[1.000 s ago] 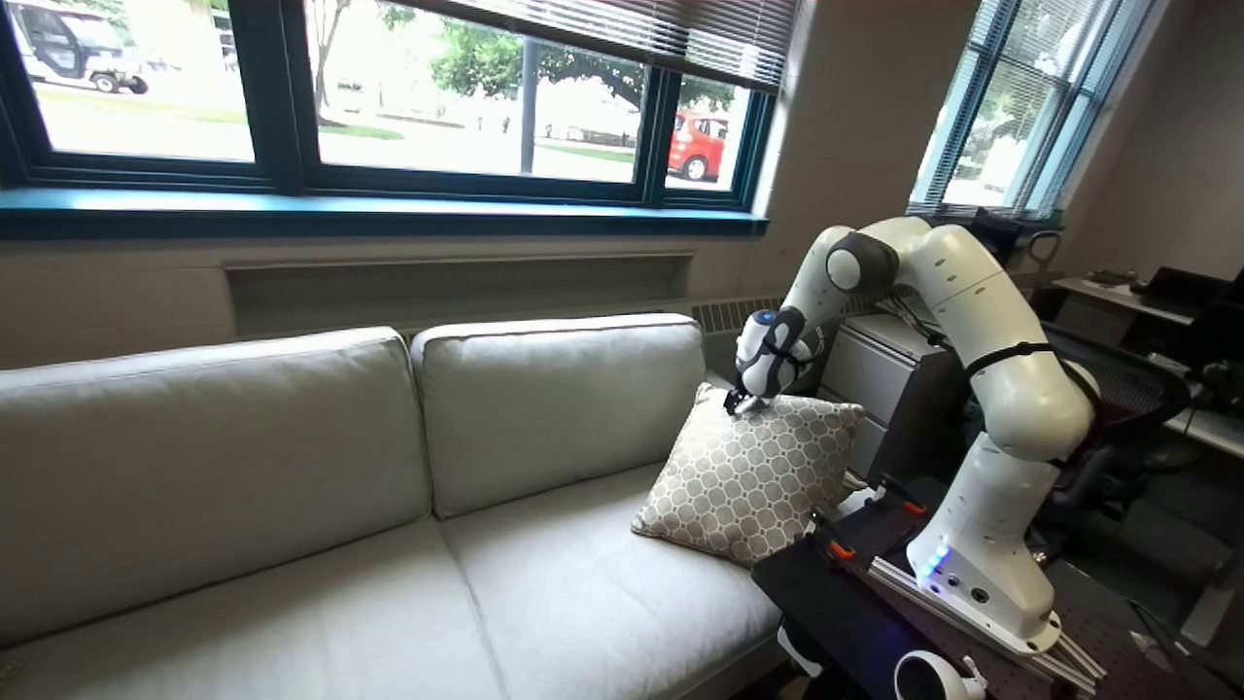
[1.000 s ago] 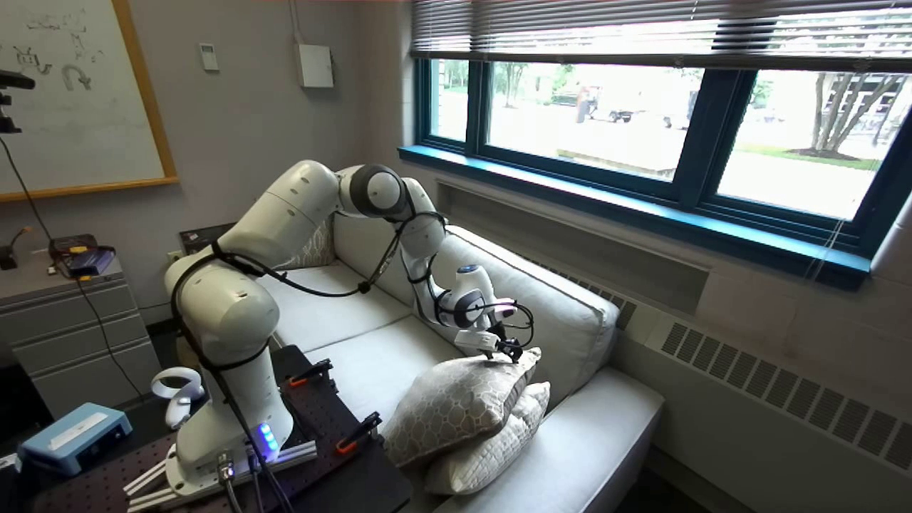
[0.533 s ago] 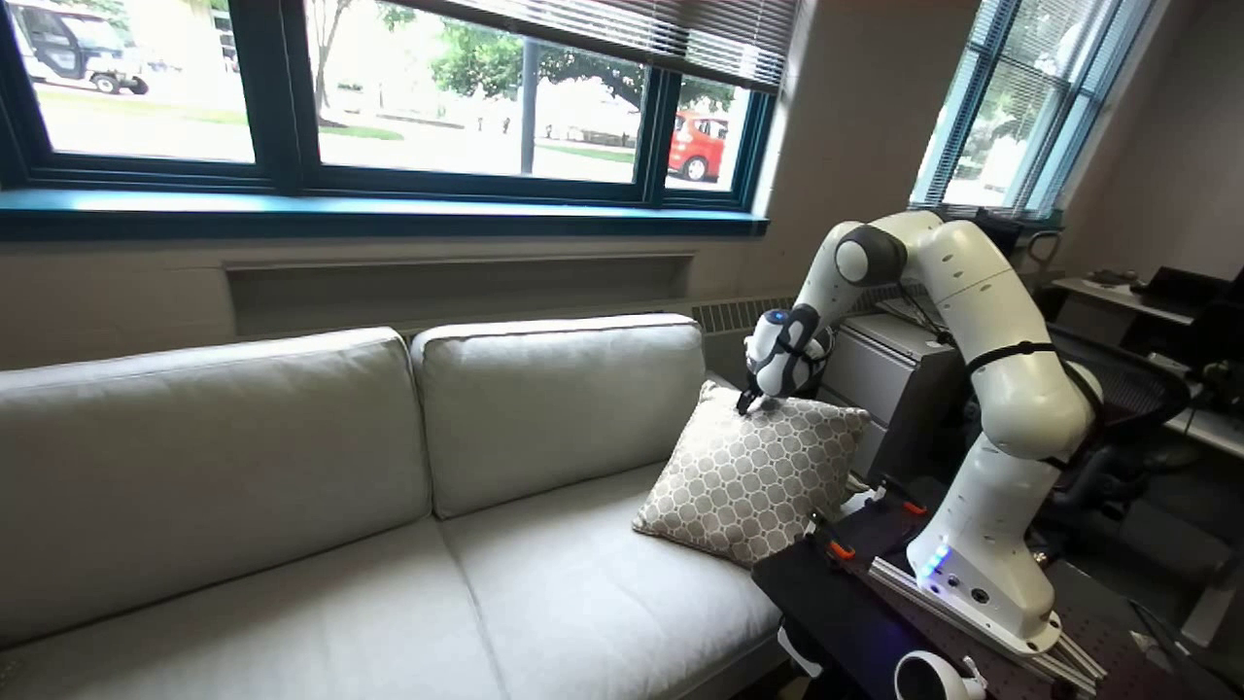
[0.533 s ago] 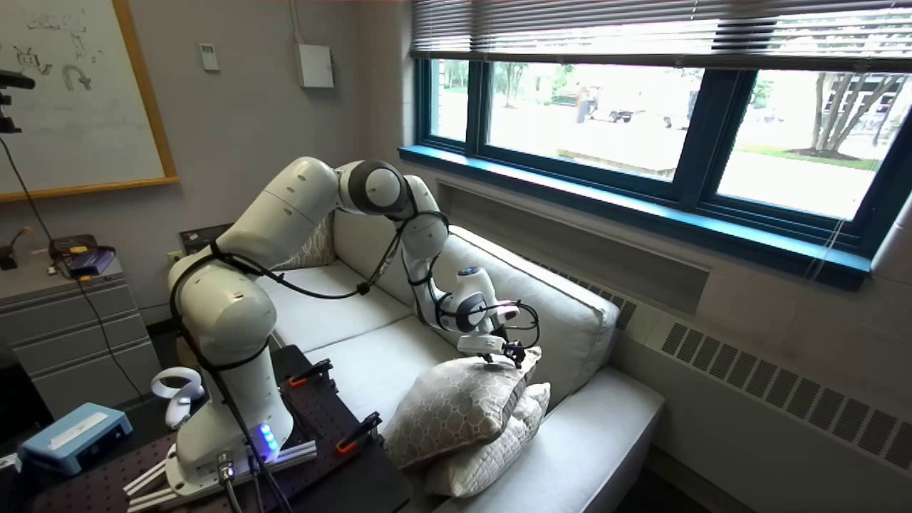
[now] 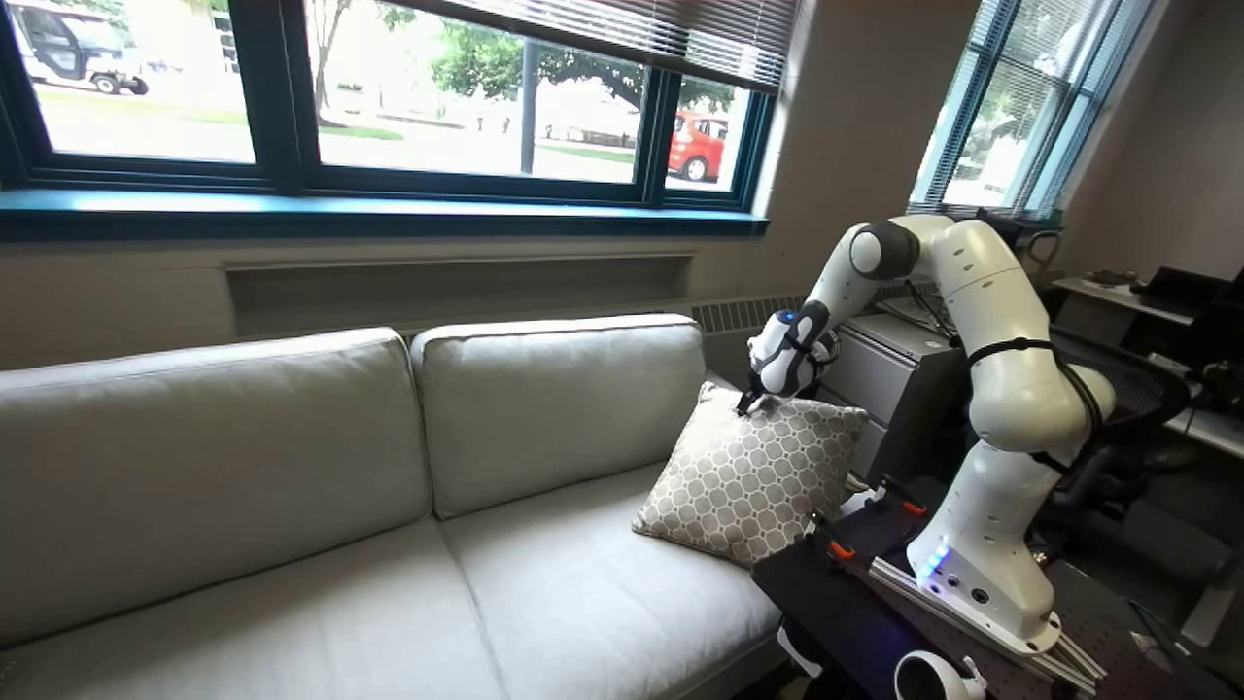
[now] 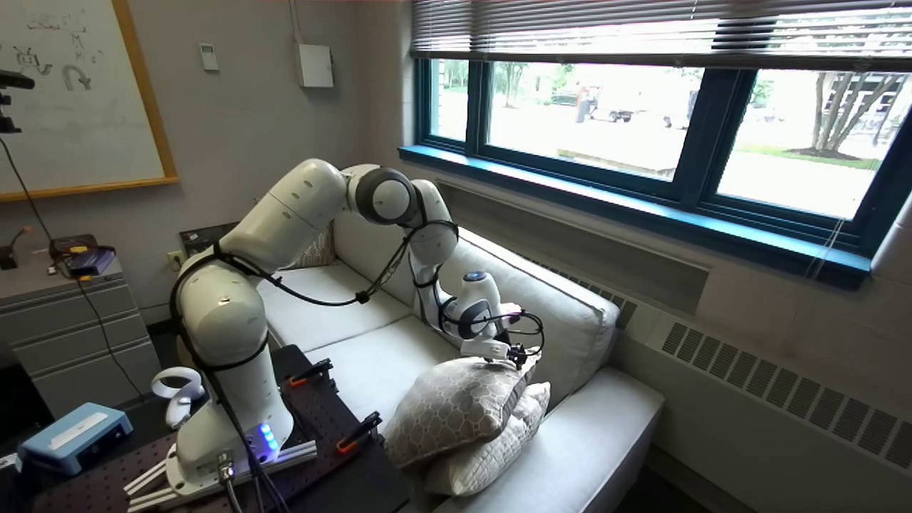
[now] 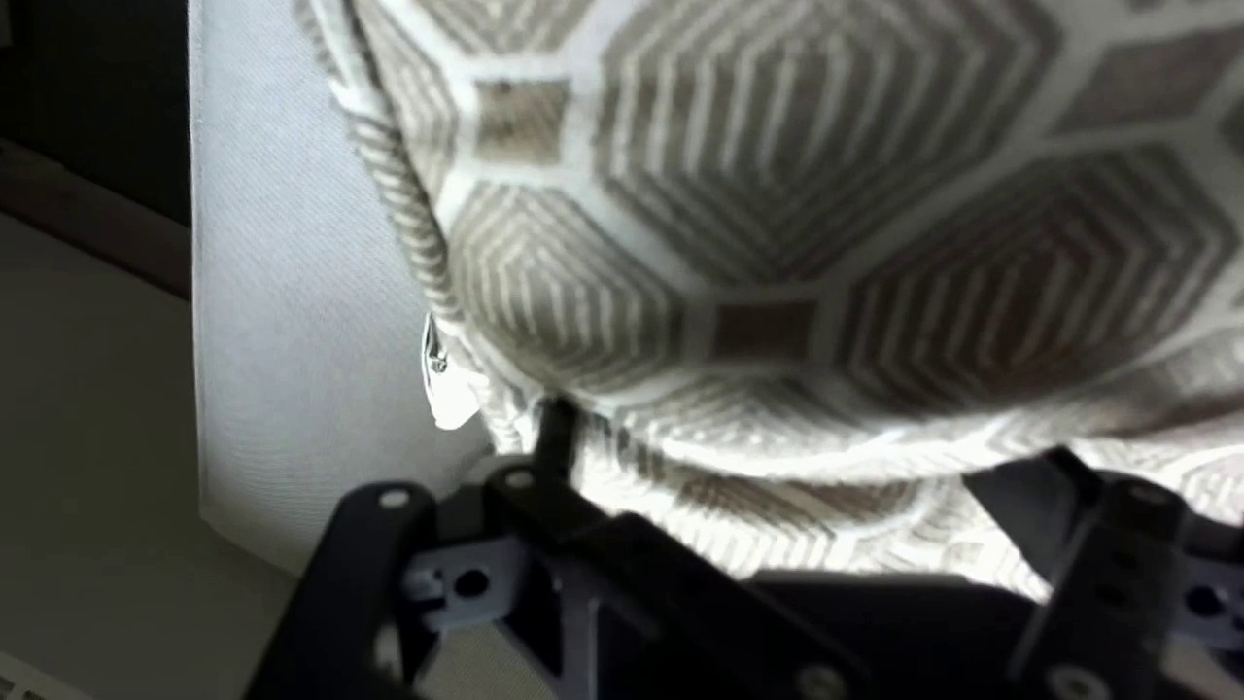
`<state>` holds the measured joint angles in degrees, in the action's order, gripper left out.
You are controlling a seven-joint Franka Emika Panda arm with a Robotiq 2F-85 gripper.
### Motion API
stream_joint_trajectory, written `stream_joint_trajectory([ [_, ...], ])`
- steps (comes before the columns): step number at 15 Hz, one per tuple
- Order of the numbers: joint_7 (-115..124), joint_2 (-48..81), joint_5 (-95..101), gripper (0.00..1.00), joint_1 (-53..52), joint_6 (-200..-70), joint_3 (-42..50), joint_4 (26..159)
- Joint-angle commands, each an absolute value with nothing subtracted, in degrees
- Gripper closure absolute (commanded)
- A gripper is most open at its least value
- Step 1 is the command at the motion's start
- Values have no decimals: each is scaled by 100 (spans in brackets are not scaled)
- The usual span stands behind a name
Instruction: Set the two pillows against the armrest
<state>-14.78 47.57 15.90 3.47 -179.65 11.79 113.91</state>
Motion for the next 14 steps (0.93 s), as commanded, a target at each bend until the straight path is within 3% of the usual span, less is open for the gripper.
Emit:
stream_joint_trajectory([
  [1,-1286,4793,1572,0,-51,-17877,1383,11324],
  [9,-349,4821,1663,0,-1979,-17397,3017,11255],
  [14,-1000,4742,2040,0,-1243,-17251,2577,11195],
])
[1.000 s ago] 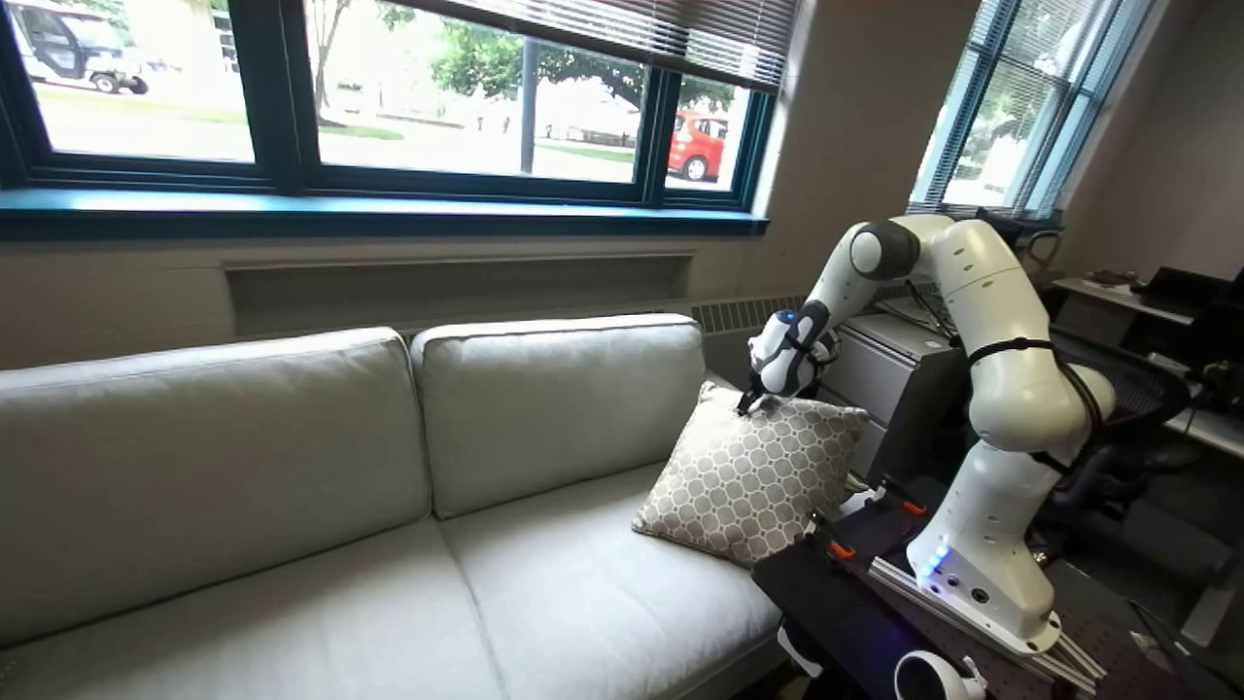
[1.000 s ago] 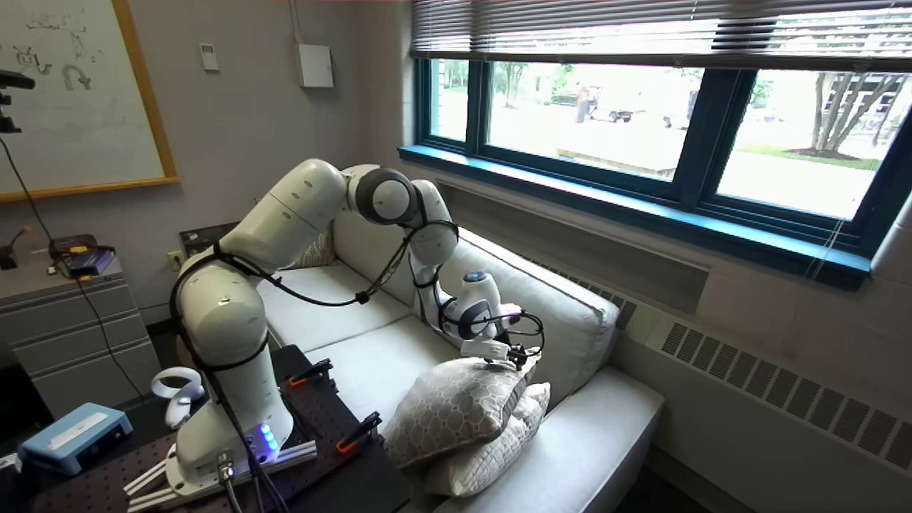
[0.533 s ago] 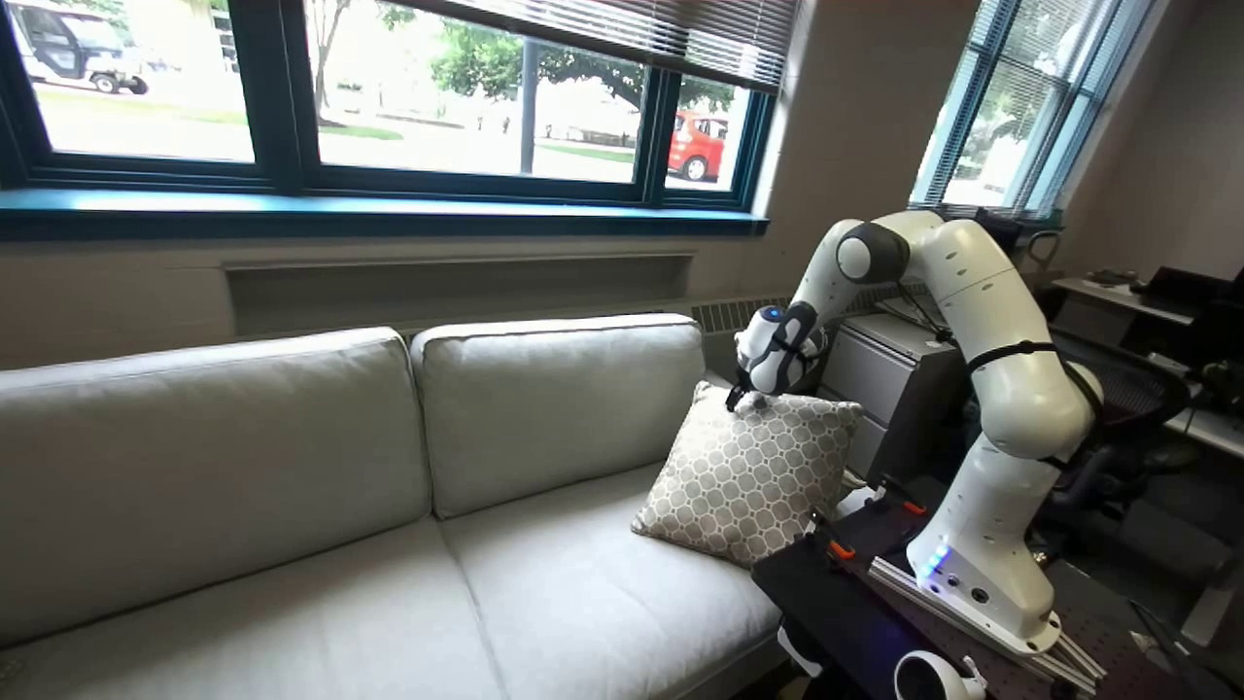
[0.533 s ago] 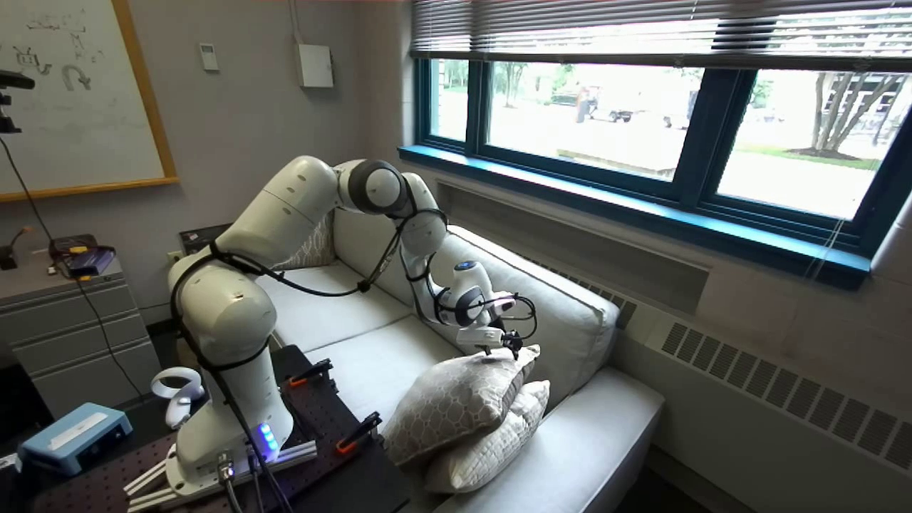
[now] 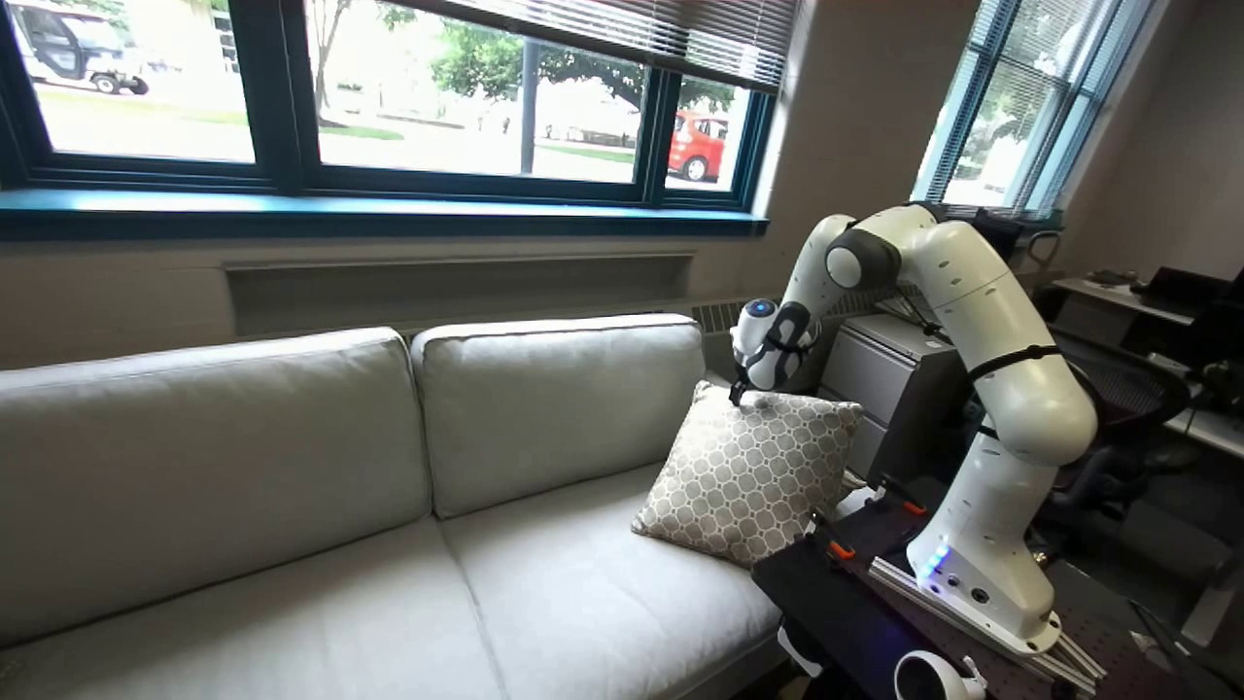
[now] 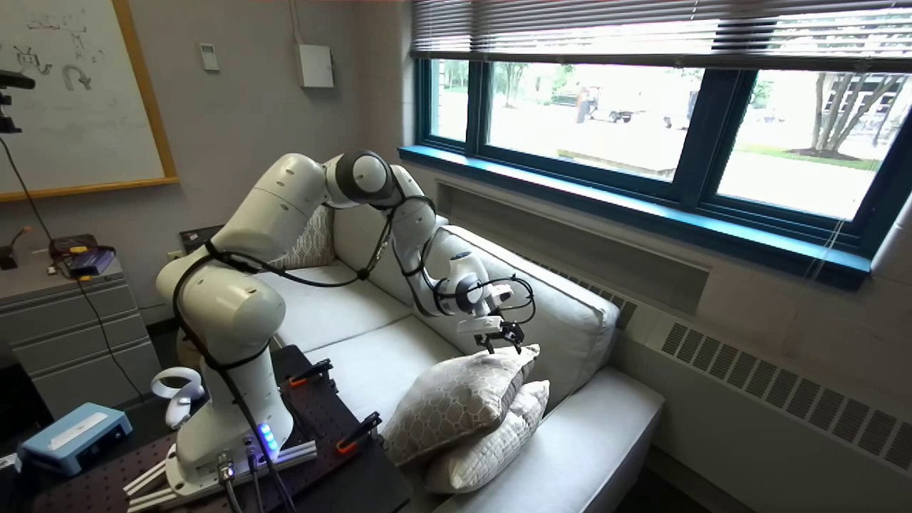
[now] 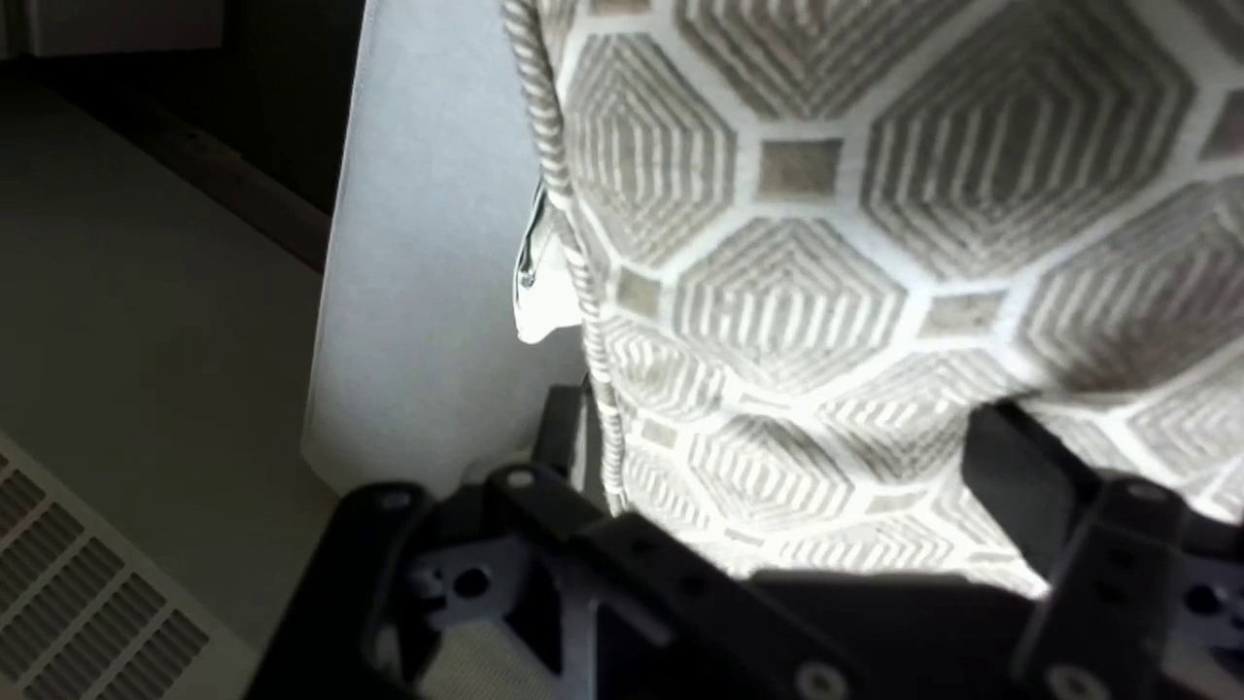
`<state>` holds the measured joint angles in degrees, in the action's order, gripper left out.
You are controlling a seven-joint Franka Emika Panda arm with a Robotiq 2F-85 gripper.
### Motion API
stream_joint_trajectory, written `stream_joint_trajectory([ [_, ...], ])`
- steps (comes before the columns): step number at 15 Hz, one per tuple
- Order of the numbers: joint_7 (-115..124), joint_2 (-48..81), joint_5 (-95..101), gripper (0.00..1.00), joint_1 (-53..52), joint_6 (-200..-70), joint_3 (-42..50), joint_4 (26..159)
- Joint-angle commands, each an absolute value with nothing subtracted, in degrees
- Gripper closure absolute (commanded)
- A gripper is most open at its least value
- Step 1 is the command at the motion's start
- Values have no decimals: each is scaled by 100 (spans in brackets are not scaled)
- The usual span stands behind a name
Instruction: Set the two pillows against the armrest
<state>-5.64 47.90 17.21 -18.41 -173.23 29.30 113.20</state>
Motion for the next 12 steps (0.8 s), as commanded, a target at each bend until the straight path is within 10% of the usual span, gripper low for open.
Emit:
stream_joint_trajectory([
  [1,-1217,4743,2113,0,-952,-17286,2396,11151],
  [12,-5395,5899,1366,0,3334,-15857,-1481,9535],
])
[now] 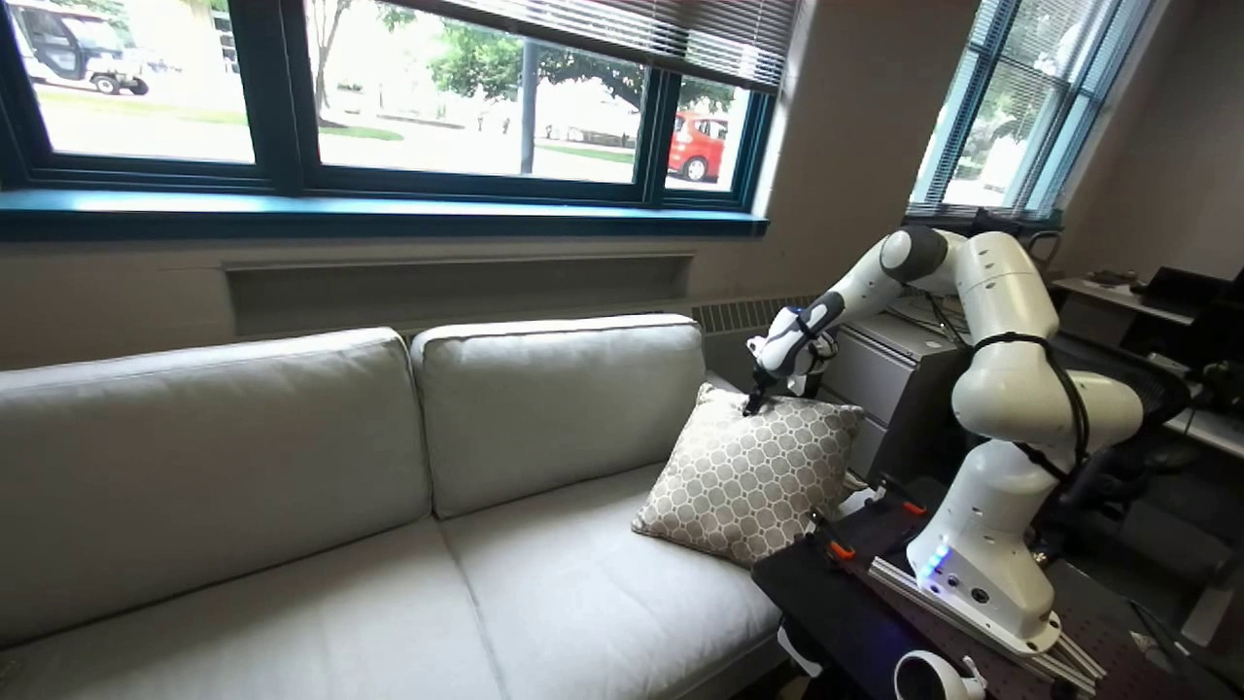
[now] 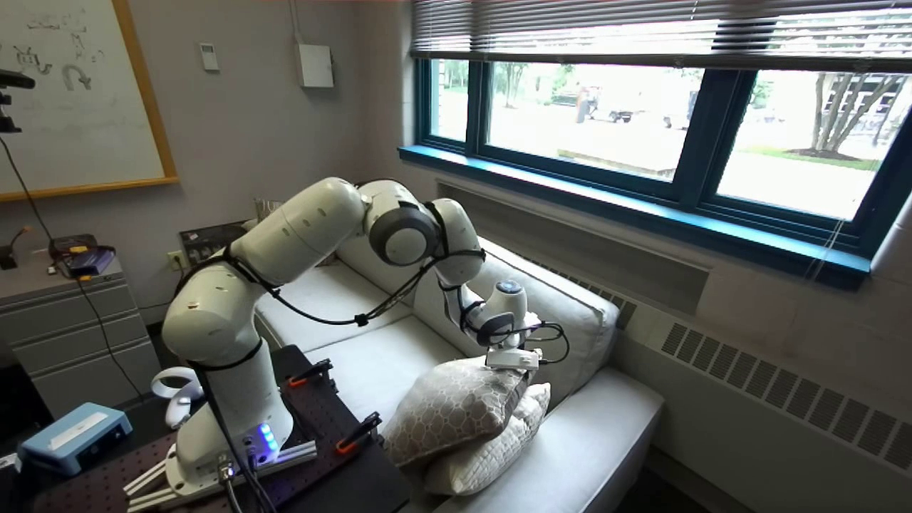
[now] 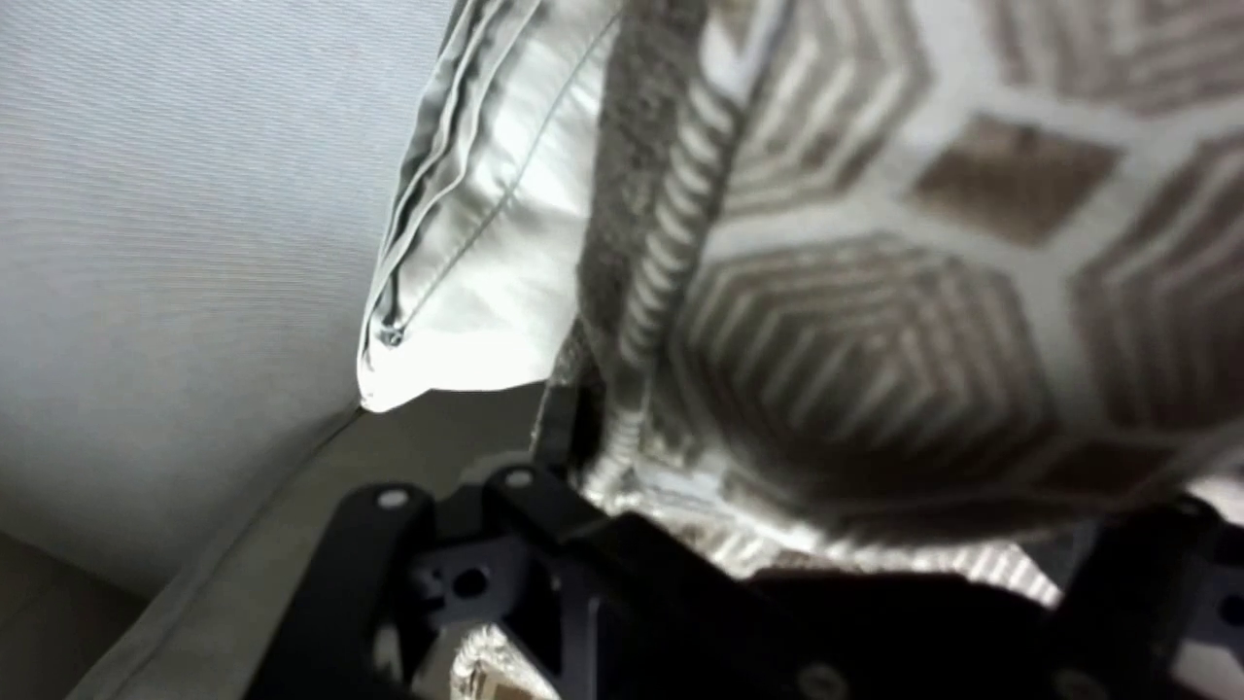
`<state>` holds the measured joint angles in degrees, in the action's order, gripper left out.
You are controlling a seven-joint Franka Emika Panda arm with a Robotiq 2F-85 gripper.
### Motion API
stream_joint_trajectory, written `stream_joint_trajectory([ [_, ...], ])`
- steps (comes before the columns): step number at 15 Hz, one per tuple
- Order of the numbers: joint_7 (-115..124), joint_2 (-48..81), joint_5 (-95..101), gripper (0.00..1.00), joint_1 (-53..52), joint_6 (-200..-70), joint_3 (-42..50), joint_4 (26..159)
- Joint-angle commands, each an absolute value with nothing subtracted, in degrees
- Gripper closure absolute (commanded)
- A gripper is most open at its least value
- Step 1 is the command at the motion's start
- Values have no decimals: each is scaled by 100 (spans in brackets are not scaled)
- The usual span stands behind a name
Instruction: Set the two pillows against the armrest
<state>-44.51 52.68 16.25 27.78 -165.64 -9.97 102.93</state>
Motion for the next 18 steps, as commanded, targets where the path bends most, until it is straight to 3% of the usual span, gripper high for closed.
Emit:
stream_joint_trajectory([
  [1,-5525,6033,1203,1,3327,-15582,-1484,9316],
  [2,-5609,6127,1049,25,3305,-15352,-1472,9147],
  [4,-5550,6226,773,30,3097,-15079,-1329,8913],
  [13,-4910,5873,-90,94,2480,-15279,-1171,9008],
  [15,-4703,5724,-166,100,2419,-15463,-1168,9146],
  [18,-4331,5420,-367,100,2461,-15932,-1282,9534],
])
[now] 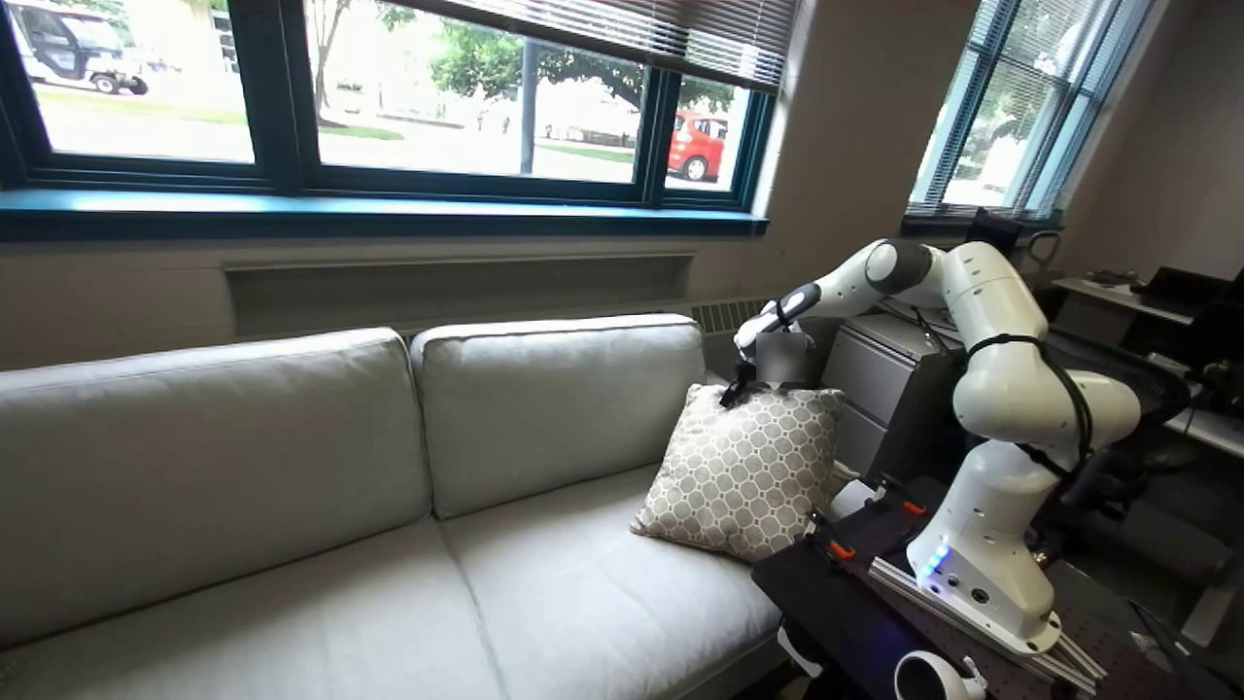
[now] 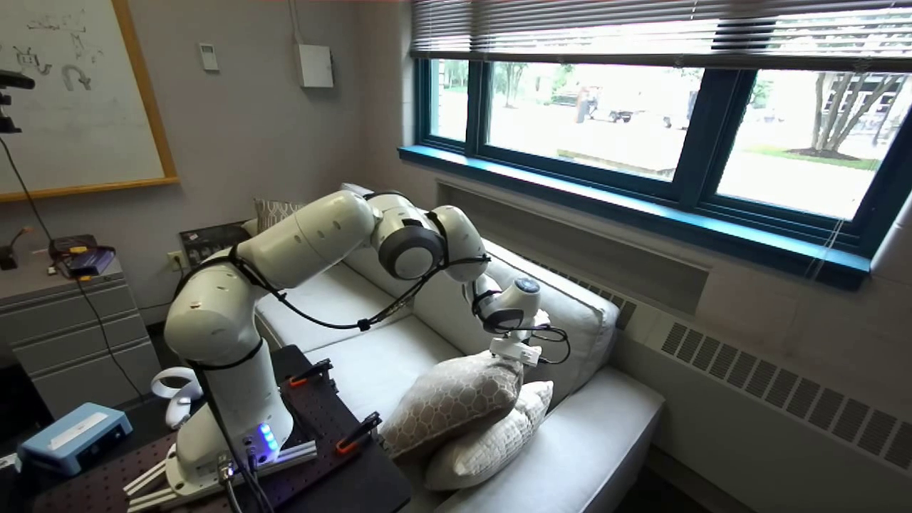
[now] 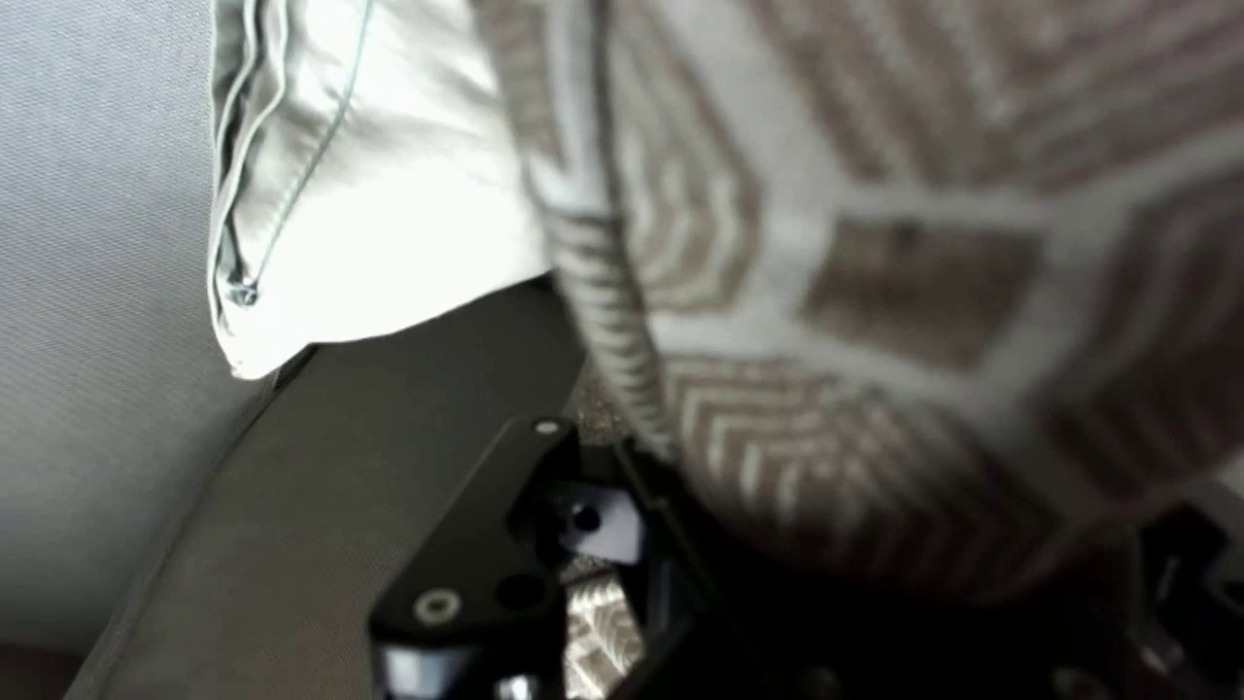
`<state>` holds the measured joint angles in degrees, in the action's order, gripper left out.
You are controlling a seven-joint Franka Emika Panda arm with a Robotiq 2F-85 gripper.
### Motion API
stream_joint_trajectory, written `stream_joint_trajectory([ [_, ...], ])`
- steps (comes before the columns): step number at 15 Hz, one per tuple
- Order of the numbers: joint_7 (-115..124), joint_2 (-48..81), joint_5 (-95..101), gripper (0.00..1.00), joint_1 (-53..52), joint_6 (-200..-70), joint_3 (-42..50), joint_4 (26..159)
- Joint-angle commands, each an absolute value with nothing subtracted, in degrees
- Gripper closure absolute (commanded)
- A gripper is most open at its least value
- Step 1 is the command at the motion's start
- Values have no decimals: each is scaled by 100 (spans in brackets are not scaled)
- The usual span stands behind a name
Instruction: Set the two pillows against the armrest
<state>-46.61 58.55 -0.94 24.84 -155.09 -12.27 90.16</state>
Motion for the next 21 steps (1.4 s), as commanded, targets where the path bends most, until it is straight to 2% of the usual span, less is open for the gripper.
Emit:
stream_joint_trajectory([
  [1,-4183,5312,-436,99,2478,-16175,-1314,9704],
  [8,-2781,4329,-651,98,2998,-18116,-1821,11448],
  [14,-1039,3929,-217,99,3537,-19694,-2229,12425],
  [21,-98,3750,832,100,3404,-19739,-1939,12476],
])
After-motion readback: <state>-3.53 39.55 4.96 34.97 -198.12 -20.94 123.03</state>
